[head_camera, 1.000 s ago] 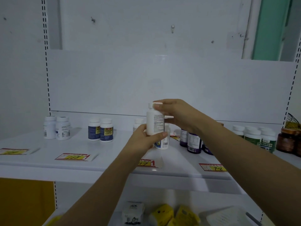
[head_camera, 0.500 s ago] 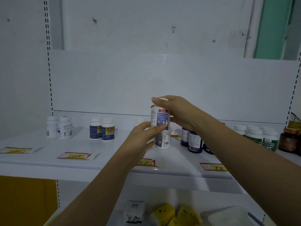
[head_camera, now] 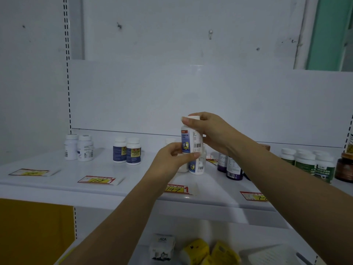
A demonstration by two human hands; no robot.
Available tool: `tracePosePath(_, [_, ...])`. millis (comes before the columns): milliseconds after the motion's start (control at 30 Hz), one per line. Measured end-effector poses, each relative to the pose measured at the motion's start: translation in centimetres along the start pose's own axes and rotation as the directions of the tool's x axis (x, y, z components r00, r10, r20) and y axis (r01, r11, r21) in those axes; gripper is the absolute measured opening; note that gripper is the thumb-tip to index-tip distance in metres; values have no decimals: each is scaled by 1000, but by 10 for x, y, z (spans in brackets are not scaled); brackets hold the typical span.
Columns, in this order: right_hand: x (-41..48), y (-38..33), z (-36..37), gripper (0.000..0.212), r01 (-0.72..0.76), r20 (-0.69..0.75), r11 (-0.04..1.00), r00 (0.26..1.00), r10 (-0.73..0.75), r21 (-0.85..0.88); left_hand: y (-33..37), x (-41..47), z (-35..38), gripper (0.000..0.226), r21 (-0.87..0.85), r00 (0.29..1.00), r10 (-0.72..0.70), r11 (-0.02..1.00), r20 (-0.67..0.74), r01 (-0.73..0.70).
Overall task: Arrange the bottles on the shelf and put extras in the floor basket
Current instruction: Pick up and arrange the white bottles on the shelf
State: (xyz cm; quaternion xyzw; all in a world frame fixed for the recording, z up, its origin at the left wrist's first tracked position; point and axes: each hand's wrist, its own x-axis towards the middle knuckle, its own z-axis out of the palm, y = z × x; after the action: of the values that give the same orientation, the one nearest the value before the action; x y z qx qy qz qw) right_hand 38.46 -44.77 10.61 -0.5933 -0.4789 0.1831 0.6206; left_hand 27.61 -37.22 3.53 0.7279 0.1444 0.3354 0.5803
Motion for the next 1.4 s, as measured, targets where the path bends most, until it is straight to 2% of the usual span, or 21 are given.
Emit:
tracePosePath(67, [-1,-2,-1,29,-16,49,999,999,14,38,0,-1,-5,38,-39,999,8,999,37,-7])
tracePosePath(133, [-2,-4,-6,37,-61,135,997,989,53,56,-2,-2,-10,31,-88,997,5,996,71,2])
tracePosePath(233, [-4,-4,-11,42,-117,170,986,976,136,-120,-6,-1,-17,32,-61,996,-6,998,94,12])
tracePosePath(333, [-6,-2,-9,39,-67,202,967,972,119,-246,-9,0,-18,40,60,996,12,998,84,-17])
tracePosePath(467, [-13,-3,2,42,130,239,885,971,-22,-446,-8,0,-20,46,179,993,114,977,27,-117])
tracePosePath(600, [-17,1,7,48,279,201,829,958,-205,-484,-7,12,-23,58,260,944,299,931,-142,-256])
tracePosePath(667, [-21,5,9,51,343,197,783,939,-281,-519,-5,17,-23,57,301,922,353,907,-160,-294])
tracePosePath(767, [-26,11,8,52,382,186,749,923,-336,-542,-4,19,-23,55,331,912,380,889,-153,-315])
tracePosePath(867, [-25,11,2,50,366,155,769,929,-337,-525,-4,19,-21,54,285,928,355,906,-111,-313])
tracePosePath(967, [-21,5,-5,42,307,75,848,949,-306,-432,1,16,-21,44,215,962,272,939,20,-270])
tracePosePath(1033, [-16,-1,-10,33,232,0,901,968,-249,-366,7,15,-19,45,187,972,213,956,97,-228])
tracePosePath(1100, [-11,-4,-12,28,131,-85,943,983,-164,-306,13,14,-16,42,130,978,172,974,115,-187])
tracePosePath(1167, [-7,-6,-13,31,-23,-152,965,988,-18,-263,18,16,-10,42,78,985,143,985,99,-151])
tracePosePath(1233, [-5,-7,-12,34,-209,-210,939,966,153,-274,21,21,-4,52,-8,990,114,994,83,-113])
tracePosePath(1267, [-4,-8,-12,34,-284,-230,911,948,220,-299,22,22,-1,49,-59,992,96,994,83,-91])
tracePosePath(1333, [-4,-9,-12,34,-373,-240,860,922,303,-349,26,22,3,35,-123,991,80,990,106,-66])
tracePosePath(1400, [-4,-10,-13,32,-413,-240,836,907,345,-360,28,21,7,38,-126,992,51,991,112,-37])
